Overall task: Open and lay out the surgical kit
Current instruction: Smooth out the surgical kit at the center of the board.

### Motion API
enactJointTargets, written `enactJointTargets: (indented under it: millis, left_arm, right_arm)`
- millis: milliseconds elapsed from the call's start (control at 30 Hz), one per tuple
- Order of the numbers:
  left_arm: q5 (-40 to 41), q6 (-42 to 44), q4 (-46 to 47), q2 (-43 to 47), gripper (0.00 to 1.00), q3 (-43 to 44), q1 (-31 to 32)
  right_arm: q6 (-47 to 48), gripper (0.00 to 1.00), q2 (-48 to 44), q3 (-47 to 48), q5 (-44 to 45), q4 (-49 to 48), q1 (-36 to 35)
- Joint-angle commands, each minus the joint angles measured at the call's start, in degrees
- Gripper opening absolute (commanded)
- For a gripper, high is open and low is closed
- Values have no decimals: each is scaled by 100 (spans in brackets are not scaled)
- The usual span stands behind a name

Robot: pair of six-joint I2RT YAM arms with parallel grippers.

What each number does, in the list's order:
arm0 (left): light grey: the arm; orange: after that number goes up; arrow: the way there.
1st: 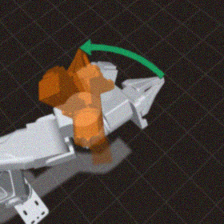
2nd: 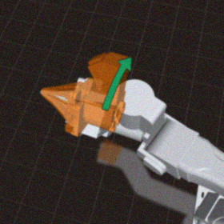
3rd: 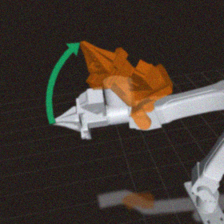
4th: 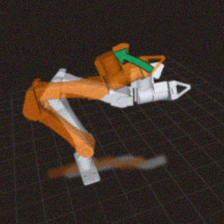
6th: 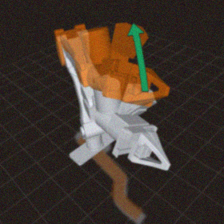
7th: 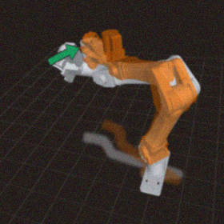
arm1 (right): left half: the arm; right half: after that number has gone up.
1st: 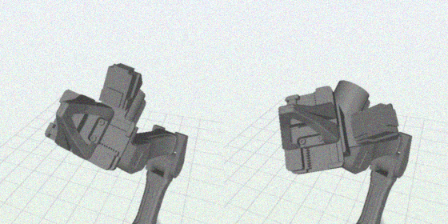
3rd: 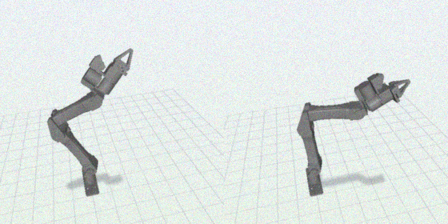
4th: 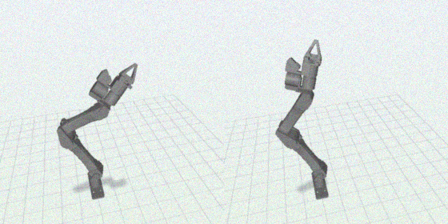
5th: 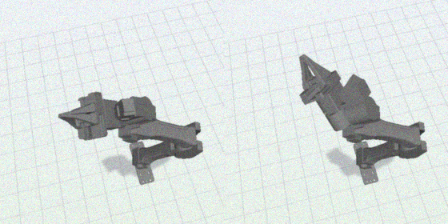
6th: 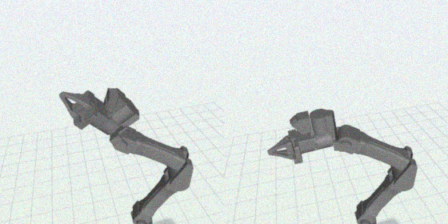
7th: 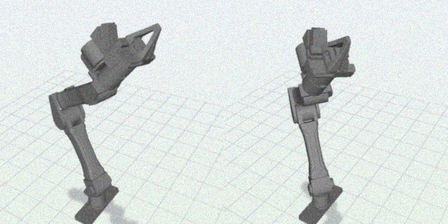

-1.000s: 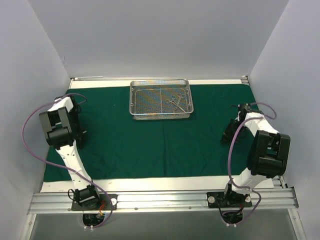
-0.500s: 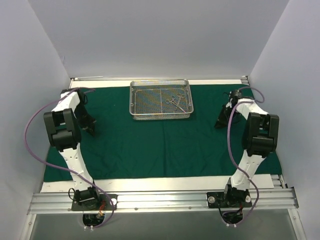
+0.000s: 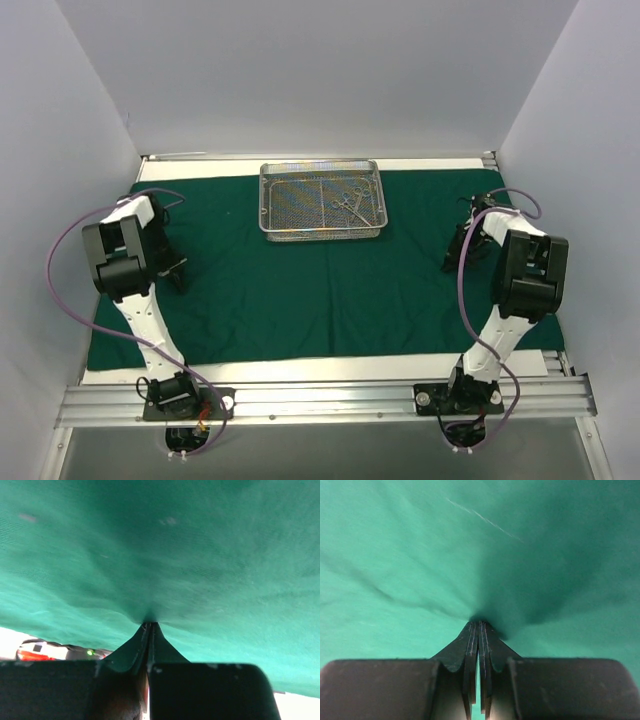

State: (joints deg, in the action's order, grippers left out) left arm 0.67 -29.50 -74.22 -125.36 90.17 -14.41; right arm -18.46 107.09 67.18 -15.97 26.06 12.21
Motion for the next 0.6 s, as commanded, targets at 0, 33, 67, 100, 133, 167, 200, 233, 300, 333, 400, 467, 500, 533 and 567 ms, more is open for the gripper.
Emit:
enactJointTargets:
  millis: [0, 33, 67, 100, 133, 167, 200, 233, 300, 333, 400, 467, 500, 533, 567]
  left_arm:
    - [768, 163, 162, 108, 2, 377, -62]
    - [838, 163, 127, 134, 2, 605, -61]
    - [969, 172, 92, 126, 2, 737, -61]
    - [997, 190, 31, 100, 2, 861, -53]
    - [1023, 233, 13, 65, 2, 984, -53]
    - [1058, 234, -14, 3, 2, 1185, -35]
    - [1084, 234, -84, -15, 2, 1257, -26]
    - [1050, 234, -84, -23, 2, 1301, -9]
    - [919, 216, 47, -32, 2, 1240, 0]
    - [892, 181, 74, -67, 2, 1196, 0]
    - [839, 163, 126, -313, 2, 1135, -26]
    - [795, 137, 74, -610, 2, 1160, -87]
    - [786, 137, 100, -673, 2, 1169, -105]
    - [803, 154, 135, -726, 2, 1169, -114]
    - [838, 163, 144, -840, 2, 1196, -123]
  right_arm:
    - [413, 0, -406, 233, 612, 952, -16]
    - [431, 0, -504, 374, 691, 1179, -34]
    - [439, 0, -661, 410, 691, 1286, -25]
    - [422, 0, -750, 401, 683, 1365, -25]
    - [396, 0, -829, 367, 535, 1401, -34]
    - [361, 0, -917, 236, 446, 1393, -52]
    - [334, 0, -1040, 165, 376, 1358, -95]
    - [264, 0, -1076, 95, 349, 1279, -131]
    - [185, 0, -1032, -108, 480, 1217, -140]
    - [176, 0, -962, -161, 515, 1191, -87]
    - [132, 0, -752, -318, 769, 1085, -8]
    - [141, 0, -506, -416, 937, 963, 106]
    - [141, 0, -409, -442, 1138, 945, 141]
    - [158, 0, -321, -495, 1192, 910, 159]
    - [167, 0, -155, -521, 1271, 909, 177]
